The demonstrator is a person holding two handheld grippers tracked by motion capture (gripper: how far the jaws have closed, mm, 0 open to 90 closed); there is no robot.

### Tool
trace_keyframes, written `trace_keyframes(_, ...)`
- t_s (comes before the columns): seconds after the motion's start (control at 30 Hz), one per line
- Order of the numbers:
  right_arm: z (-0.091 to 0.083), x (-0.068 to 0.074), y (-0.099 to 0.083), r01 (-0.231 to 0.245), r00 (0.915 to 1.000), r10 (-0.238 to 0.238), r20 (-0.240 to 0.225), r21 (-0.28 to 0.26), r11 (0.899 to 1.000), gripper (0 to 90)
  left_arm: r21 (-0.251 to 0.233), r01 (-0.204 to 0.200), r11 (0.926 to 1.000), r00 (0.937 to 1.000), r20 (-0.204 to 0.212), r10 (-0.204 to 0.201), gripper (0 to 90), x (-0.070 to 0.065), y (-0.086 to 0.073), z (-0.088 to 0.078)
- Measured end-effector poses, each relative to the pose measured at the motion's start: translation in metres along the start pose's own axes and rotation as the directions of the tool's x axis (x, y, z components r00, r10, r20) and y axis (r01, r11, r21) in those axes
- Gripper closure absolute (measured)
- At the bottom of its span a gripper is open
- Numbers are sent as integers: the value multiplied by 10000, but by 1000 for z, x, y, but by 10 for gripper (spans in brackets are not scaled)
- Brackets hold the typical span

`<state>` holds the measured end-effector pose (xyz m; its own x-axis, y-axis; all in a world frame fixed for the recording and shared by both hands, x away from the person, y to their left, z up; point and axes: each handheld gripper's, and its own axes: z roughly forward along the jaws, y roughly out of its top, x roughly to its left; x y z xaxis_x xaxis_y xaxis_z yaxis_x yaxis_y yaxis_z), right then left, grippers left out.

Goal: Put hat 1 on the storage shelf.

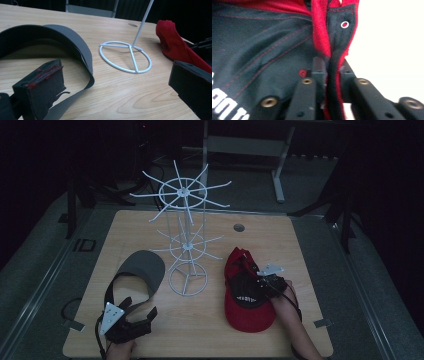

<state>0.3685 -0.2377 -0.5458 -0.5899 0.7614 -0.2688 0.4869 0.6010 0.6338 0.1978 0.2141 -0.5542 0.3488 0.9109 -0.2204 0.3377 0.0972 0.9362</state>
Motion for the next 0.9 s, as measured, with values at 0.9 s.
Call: trace_keyframes(0.9, -96, -21, 34, -1570, 9870, 1605, -72, -2562, 9538, 845, 96, -144, 9999, 9997, -174, 146, 4, -1, 3, -3)
